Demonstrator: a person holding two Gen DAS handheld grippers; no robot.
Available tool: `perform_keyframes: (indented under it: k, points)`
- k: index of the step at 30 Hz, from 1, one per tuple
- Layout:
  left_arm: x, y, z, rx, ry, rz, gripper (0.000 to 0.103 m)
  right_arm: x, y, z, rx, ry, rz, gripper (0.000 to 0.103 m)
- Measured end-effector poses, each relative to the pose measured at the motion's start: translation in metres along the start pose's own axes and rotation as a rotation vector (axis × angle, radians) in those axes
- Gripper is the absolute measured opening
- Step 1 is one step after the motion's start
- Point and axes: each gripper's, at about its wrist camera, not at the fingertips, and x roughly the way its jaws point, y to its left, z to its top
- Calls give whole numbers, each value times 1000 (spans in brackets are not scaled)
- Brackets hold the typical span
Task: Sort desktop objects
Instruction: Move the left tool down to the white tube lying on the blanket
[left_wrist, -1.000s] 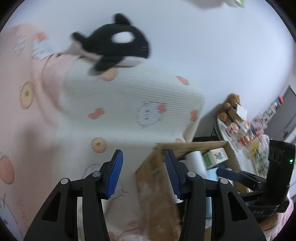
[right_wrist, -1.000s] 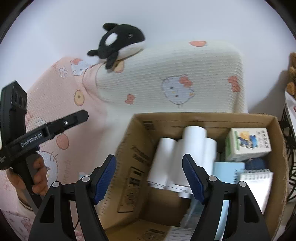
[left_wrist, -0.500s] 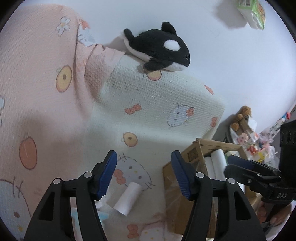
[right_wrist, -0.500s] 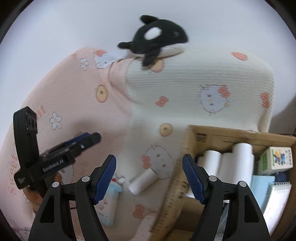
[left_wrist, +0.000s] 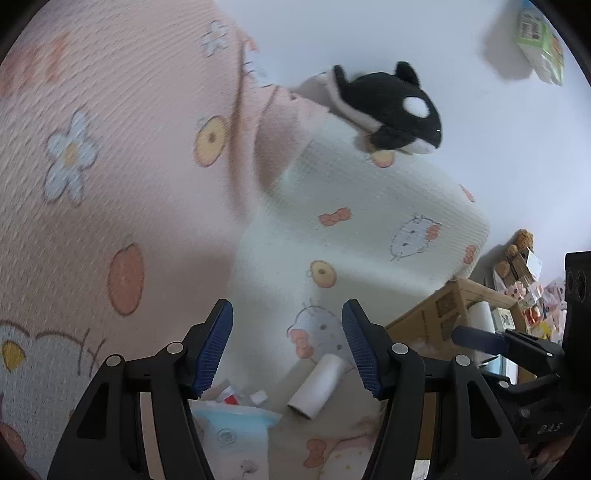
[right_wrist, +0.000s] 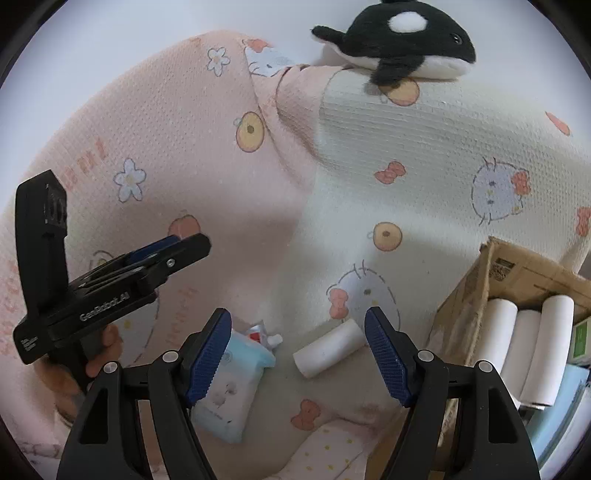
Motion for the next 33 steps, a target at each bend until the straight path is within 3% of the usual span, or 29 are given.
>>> perform_keyframes:
  k: [7,11,15,23,26,29,33]
  points:
    - [6,27,-15,-35,42,47,66,41,10,-3,9,43,-3,72]
    - [13,36,-21,-61,54,36,66,71,22,-12,-12,44,7,72]
    - [28,41,-29,-55,108,26,66,103,23,-29,-7,123,42,72]
    - [59,41,-35,-59,191,-15,66,150,5,-56,17,276,-71,72]
    - [68,33,-35,-35,209,-48,66,158,-13,-65,97,283,-73,72]
    - [81,20,-37,23,228,-48,66,160,-27,-70,151,236,-61,72]
    - [105,10,-44,41,296,-90,66,164,-36,-76,148,203,-44,72]
